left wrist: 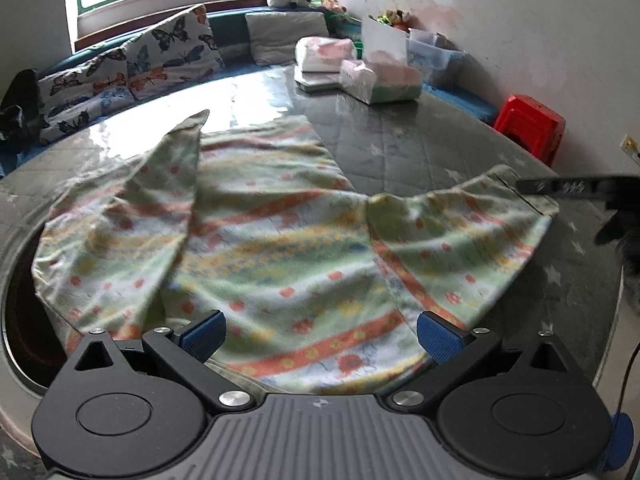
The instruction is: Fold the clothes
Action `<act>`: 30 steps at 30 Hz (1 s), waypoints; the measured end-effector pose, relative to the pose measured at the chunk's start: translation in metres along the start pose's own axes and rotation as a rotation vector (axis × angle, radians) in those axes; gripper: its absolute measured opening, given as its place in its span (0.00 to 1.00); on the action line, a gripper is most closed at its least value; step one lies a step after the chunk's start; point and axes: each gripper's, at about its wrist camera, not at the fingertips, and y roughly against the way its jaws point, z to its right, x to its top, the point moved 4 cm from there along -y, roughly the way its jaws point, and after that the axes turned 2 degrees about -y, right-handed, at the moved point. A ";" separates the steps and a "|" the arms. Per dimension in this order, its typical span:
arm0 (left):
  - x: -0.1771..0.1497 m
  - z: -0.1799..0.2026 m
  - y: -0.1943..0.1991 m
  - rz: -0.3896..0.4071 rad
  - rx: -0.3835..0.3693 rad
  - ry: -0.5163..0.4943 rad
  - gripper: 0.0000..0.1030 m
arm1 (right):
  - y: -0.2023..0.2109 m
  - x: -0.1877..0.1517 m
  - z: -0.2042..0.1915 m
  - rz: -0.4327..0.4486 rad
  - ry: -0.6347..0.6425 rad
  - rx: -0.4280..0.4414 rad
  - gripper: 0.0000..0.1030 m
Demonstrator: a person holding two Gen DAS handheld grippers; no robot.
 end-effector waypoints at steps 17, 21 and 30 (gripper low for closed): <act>0.073 -0.075 -0.022 0.080 0.253 0.112 1.00 | -0.021 0.021 -0.070 0.000 0.132 0.158 0.35; 0.093 -0.079 -0.042 0.085 0.302 0.097 1.00 | -0.014 0.015 -0.106 -0.010 0.205 0.263 0.40; 0.120 -0.073 -0.096 0.071 0.438 0.000 0.92 | -0.012 -0.003 -0.144 -0.057 0.289 0.373 0.42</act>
